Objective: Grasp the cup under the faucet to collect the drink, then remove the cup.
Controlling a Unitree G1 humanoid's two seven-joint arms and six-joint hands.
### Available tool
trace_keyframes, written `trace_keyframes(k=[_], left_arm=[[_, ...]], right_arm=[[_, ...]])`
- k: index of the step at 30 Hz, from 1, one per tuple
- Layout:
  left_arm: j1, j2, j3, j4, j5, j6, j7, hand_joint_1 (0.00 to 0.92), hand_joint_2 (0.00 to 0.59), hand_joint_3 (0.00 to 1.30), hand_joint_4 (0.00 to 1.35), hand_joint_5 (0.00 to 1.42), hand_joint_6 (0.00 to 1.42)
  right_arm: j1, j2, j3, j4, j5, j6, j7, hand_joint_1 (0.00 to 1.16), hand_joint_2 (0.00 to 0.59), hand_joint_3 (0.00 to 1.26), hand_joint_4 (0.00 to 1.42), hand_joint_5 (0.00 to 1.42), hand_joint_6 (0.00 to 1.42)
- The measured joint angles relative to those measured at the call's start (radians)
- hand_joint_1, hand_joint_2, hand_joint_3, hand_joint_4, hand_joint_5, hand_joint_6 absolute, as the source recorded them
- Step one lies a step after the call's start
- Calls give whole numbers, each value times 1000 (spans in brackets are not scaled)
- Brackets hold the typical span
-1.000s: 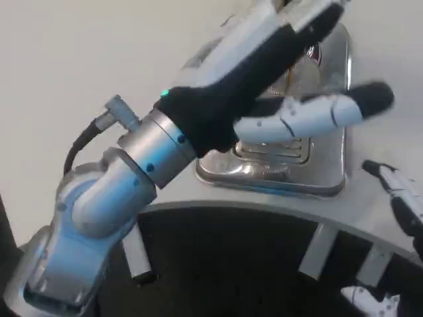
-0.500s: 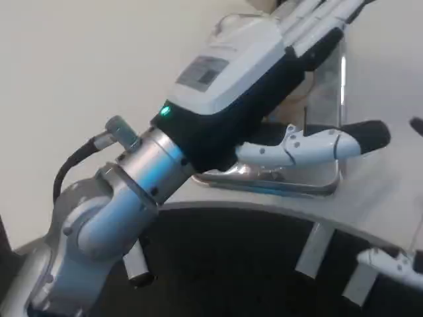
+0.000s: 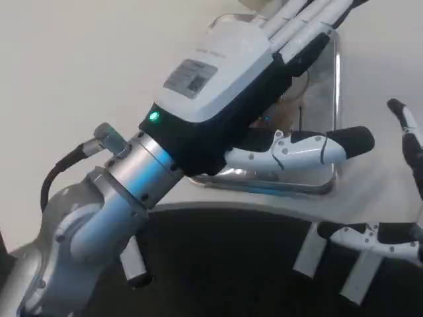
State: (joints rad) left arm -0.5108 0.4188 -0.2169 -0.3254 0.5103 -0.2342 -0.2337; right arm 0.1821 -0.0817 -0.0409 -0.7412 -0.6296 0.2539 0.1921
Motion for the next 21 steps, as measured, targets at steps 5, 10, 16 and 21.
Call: trace_keyframes(k=[5, 10, 16, 21], left_arm=[[9, -9, -2, -8, 22, 2, 5, 0, 200, 0, 0, 0, 0], [19, -25, 0, -17, 33, 9, 7, 0, 203, 0, 0, 0, 0], [29, -36, 0, -22, 40, 12, 9, 0, 204, 0, 0, 0, 0], [32, -39, 5, -22, 27, 11, 9, 0, 206, 0, 0, 0, 0]], right_arm=[[-37, -5, 23, 54, 11, -1, -22, 1136, 0, 0, 0, 3, 95], [-73, -6, 41, 99, 23, -1, -54, 1037, 0, 0, 0, 3, 95], [-152, 11, 89, 156, 24, 5, -104, 867, 0, 0, 0, 3, 95], [-188, 23, 119, 185, 25, 20, -112, 825, 0, 0, 0, 3, 93]])
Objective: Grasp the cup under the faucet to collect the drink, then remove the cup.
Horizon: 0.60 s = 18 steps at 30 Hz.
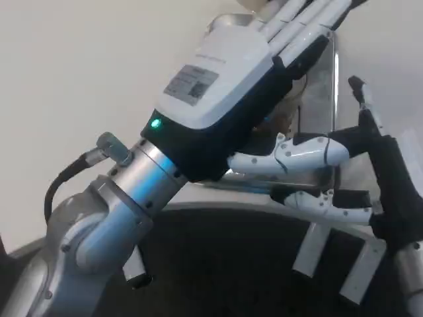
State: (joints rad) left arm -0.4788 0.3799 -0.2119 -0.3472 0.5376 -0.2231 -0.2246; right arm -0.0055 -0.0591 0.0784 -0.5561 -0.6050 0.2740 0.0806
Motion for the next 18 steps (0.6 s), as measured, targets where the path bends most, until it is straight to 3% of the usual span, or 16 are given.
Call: trace_keyframes(k=[8, 18], left_arm=[[2, 0, 6, 0, 1, -1, 0, 0, 208, 0, 0, 0, 0], [9, 0, 19, -5, 1, -1, 1, 0, 212, 0, 0, 0, 0]], right_arm=[[-44, 25, 7, 54, 6, 27, -47, 809, 0, 6, 1, 7, 81], [-116, 19, 7, 158, 42, 27, -98, 783, 0, 14, 2, 14, 94]])
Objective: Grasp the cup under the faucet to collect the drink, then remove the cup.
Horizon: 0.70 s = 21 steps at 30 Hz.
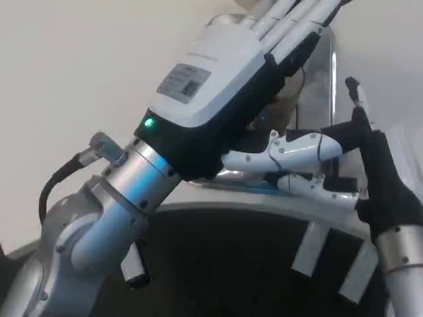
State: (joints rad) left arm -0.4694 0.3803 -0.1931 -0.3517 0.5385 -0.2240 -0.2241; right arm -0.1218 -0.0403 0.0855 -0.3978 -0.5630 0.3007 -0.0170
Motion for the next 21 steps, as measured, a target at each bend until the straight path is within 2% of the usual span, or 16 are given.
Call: trace_keyframes(k=[3, 7, 11, 16, 18, 21], left_arm=[[15, -8, 17, -3, 2, 1, 22, 0, 216, 0, 0, 0, 0], [46, -21, 59, -3, 6, 5, 65, 0, 218, 0, 0, 0, 0], [64, -40, 112, -2, -8, 2, 123, 0, 220, 0, 0, 0, 0], [66, -88, 202, 18, -135, 2, 185, 0, 223, 0, 0, 0, 0], [67, -98, 221, 21, -150, 3, 197, 0, 226, 0, 0, 0, 0], [77, -111, 242, 27, -165, 2, 222, 0, 228, 0, 0, 0, 0]], right_arm=[[-22, 5, 7, 11, 10, 0, -7, 838, 8, 16, 10, 14, 95], [-45, 5, 15, 17, 20, 0, -17, 941, 52, 16, 11, 14, 95], [-52, 1, 20, 37, 25, 0, -19, 964, 66, 16, 9, 14, 95], [-68, -3, 20, 57, 40, 0, -30, 978, 77, 16, 11, 25, 119], [-78, -3, 20, 72, 44, -5, -36, 1009, 64, 16, 11, 25, 125], [-88, 0, 21, 89, 59, -14, -42, 1119, 26, 16, 11, 25, 141]])
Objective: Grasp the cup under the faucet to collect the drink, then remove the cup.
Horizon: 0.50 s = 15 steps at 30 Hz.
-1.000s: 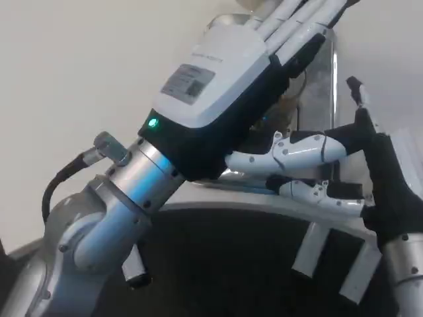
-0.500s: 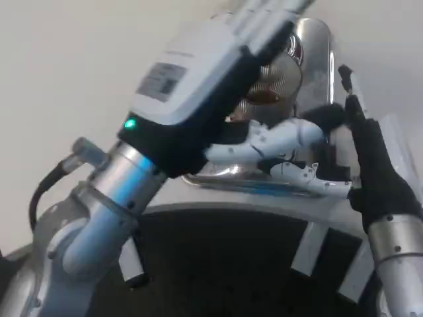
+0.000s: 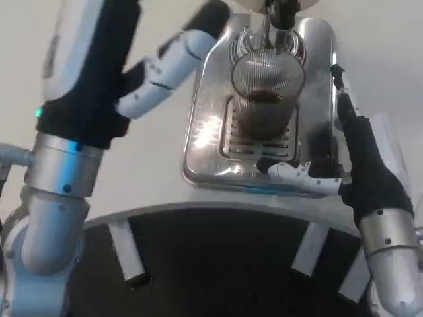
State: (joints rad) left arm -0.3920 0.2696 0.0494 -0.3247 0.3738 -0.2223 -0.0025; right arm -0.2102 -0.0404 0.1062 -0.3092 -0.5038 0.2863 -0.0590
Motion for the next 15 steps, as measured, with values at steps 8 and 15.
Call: trace_keyframes(k=[8, 15], left_arm=[[143, 35, 21, 98, 111, -28, 85, 0, 232, 0, 0, 0, 0], [206, 44, 12, 130, 137, -38, 90, 0, 234, 0, 0, 0, 0]], right_arm=[[-46, 30, 14, 48, 49, -34, -23, 1161, 66, 26, 12, 25, 144], [-59, 35, 23, 105, 68, -63, -45, 1035, 108, 36, 23, 37, 144]])
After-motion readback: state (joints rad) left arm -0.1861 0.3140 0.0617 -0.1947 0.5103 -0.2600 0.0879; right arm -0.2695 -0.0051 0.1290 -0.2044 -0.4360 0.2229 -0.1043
